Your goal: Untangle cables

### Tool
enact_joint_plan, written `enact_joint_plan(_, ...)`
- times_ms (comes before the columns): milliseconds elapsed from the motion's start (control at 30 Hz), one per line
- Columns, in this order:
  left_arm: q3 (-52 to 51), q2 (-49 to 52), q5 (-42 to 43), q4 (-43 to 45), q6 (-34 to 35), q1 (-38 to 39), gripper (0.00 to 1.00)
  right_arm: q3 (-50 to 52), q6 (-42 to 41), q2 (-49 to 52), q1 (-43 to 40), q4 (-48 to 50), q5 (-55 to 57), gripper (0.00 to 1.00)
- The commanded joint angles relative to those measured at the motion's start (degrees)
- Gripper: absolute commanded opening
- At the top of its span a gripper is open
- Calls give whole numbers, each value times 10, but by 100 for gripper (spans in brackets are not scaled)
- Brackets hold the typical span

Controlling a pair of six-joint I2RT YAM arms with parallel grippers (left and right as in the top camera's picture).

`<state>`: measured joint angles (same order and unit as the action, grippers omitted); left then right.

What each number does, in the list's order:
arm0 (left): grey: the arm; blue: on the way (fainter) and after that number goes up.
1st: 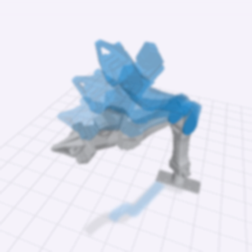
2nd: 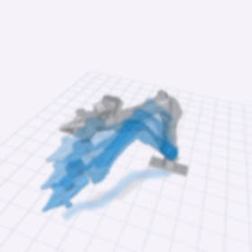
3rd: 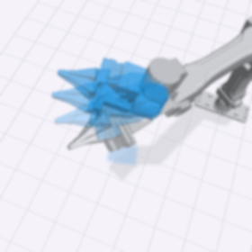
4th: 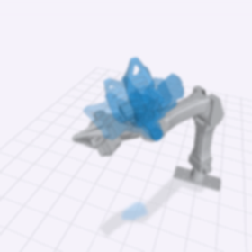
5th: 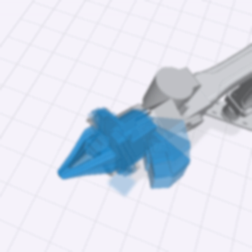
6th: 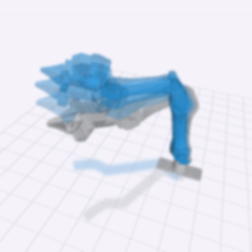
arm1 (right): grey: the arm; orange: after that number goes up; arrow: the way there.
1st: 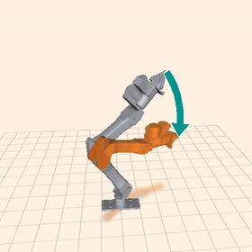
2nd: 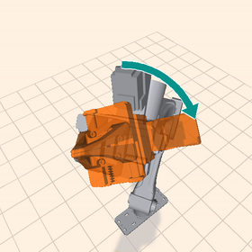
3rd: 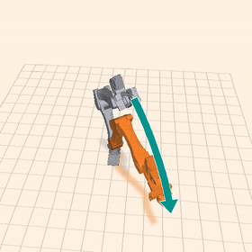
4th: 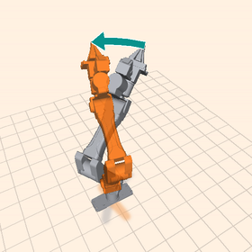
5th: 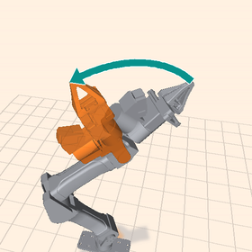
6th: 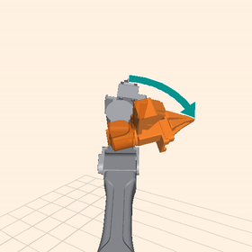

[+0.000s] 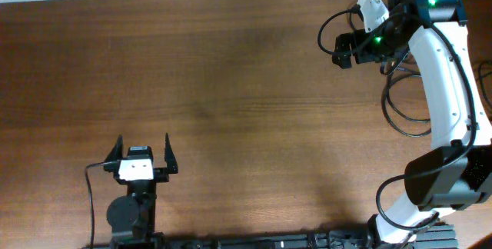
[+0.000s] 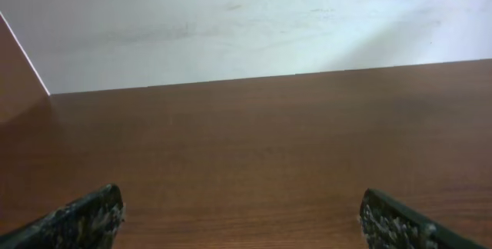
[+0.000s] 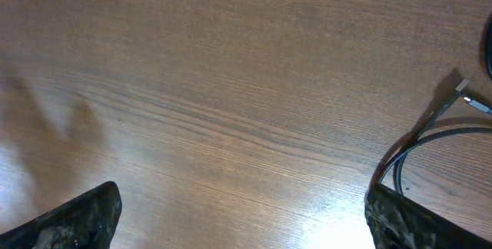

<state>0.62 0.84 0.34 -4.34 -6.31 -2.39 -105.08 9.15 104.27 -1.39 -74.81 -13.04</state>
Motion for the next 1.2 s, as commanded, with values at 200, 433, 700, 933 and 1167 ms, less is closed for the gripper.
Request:
enact_joint_plan(200, -1, -5, 16, -3, -15, -4, 99, -6, -2, -13, 3, 0, -3, 100)
enact_joint_plan(433, -1, -5, 16, -3, -15, -4, 99, -6, -2, -13, 3, 0, -3, 100)
enact_joint_plan(700, -1, -5, 16, -3, -15, -4, 99, 17, -13, -29, 3, 102, -46, 100)
enact_joint_plan(933, -1, -5, 16, -3, -15, -4, 99, 371, -26, -216, 6, 568, -108, 100)
enact_joint_plan(1167, -1, -5, 16, -3, -15, -4, 99, 677, -26, -391, 6, 941, -103, 100)
